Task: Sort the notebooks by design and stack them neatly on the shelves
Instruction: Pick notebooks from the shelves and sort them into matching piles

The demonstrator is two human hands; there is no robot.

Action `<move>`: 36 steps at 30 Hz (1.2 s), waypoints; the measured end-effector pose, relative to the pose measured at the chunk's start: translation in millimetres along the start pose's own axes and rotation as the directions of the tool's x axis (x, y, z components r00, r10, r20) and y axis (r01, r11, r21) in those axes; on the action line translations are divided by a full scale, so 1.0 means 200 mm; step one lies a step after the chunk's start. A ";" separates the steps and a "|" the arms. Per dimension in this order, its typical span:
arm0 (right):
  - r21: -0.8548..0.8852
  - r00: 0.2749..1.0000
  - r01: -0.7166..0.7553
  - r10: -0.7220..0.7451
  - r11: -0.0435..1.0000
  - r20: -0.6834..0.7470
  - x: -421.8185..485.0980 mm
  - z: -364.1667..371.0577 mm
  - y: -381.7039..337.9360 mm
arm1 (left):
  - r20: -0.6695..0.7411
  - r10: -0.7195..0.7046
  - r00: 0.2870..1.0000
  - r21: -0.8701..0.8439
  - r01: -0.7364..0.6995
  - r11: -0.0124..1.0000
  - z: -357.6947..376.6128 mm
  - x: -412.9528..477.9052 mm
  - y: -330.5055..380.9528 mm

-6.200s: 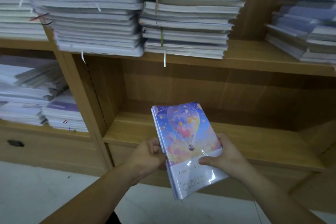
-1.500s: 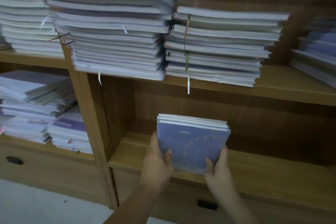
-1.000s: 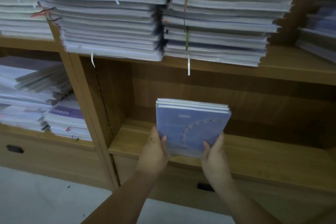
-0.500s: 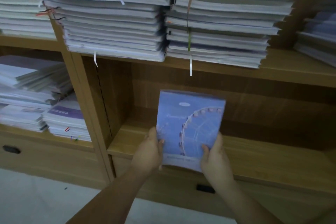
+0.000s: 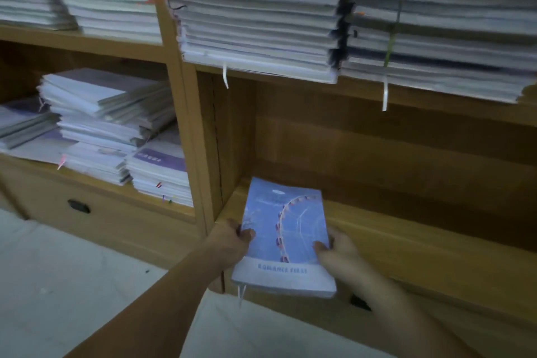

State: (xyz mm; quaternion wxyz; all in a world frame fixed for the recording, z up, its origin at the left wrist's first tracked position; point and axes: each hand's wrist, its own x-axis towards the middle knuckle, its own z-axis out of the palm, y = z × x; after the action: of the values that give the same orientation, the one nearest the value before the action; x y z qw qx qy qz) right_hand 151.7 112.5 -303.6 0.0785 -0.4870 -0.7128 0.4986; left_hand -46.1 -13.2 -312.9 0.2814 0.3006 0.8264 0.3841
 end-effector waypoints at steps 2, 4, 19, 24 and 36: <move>-0.033 0.995 -0.013 0.017 0.999 0.100 0.01 0.00 -0.06 | -0.025 -0.031 0.999 -0.047 0.030 0.998 -0.02 0.03 -0.02; -0.047 0.991 0.007 0.000 0.999 0.131 0.03 0.00 -0.09 | -0.029 -0.041 0.999 -0.044 0.040 0.998 -0.04 0.07 -0.04; -0.044 0.989 0.061 -0.066 0.997 -0.132 0.21 0.14 -0.17 | 0.040 0.121 0.992 0.066 -0.124 0.990 -0.28 0.09 -0.18; -0.352 0.995 0.078 -0.052 0.933 0.082 0.15 0.14 -0.17 | 0.119 0.092 0.989 0.182 -0.113 0.977 -0.25 0.08 -0.26; -0.475 0.954 0.145 -0.250 0.868 -0.166 0.25 0.32 -0.11 | -0.167 -0.096 0.981 -0.067 0.086 0.994 -0.15 0.21 -0.37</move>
State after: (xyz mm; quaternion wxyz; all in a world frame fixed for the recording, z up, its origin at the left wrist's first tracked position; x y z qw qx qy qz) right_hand 74.0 111.1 -335.8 0.0914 -0.4683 -0.8429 0.2486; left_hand -115.6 -35.8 -367.1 0.2360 0.2200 0.8485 0.4195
